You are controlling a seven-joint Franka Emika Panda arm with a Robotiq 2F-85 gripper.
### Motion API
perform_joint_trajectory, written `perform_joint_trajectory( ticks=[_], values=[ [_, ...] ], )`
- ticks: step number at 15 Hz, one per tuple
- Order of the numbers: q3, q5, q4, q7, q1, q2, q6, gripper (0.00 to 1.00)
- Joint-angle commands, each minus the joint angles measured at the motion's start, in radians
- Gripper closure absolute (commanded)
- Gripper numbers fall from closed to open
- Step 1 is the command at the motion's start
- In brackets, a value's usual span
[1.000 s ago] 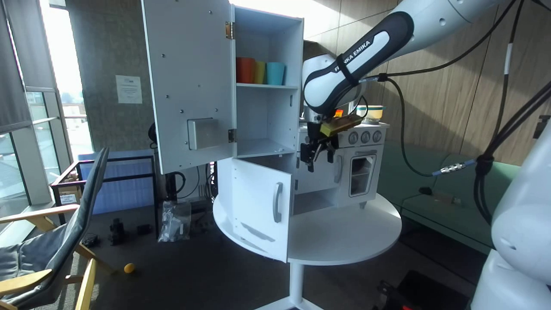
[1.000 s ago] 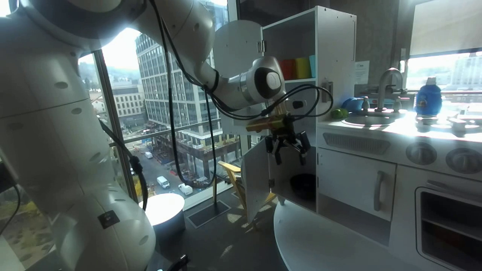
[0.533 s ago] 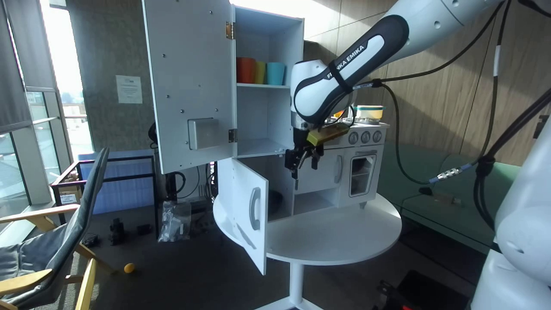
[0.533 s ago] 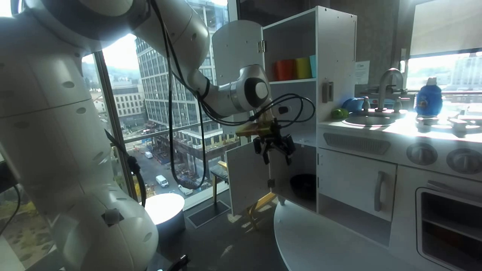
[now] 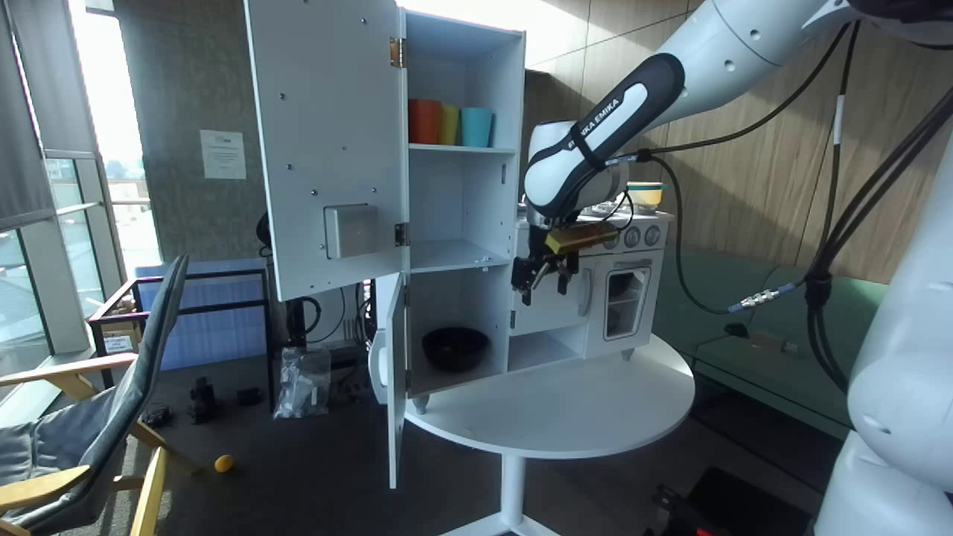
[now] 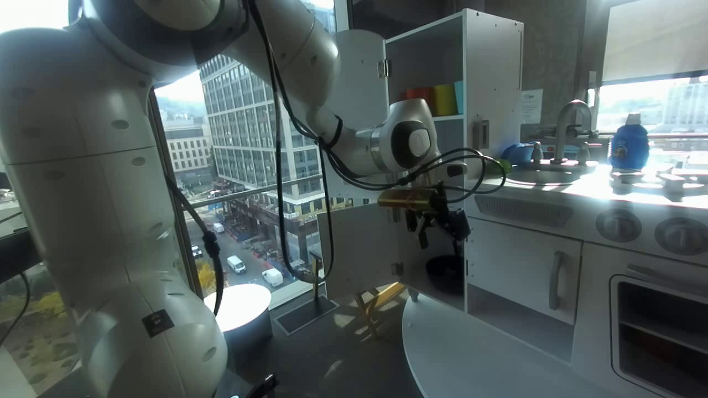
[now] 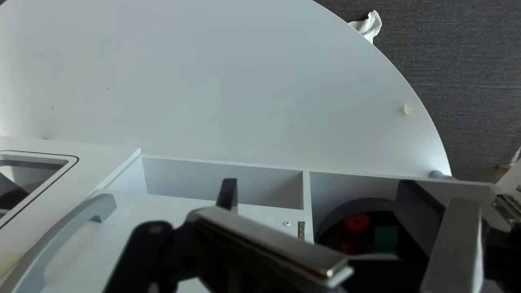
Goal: Open the top, bottom and middle cabinet doors
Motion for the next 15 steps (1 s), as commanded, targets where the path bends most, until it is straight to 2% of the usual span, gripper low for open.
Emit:
perform_joint_trajectory(
  ticks=[1, 7, 13, 15],
  values=[
    [-0.044, 0.086, 0.053, 0.004, -0.04, 0.032, 0.041, 0.0],
    [-0.103, 0.058, 0.075, 0.127, -0.09, 0.067, 0.129, 0.0],
    [-0.156, -0.102, 0.126, 0.355, -0.103, 0.135, 0.184, 0.0],
    [-0.172, -0.153, 0.148, 0.384, -0.101, 0.165, 0.208, 0.0]
  ],
)
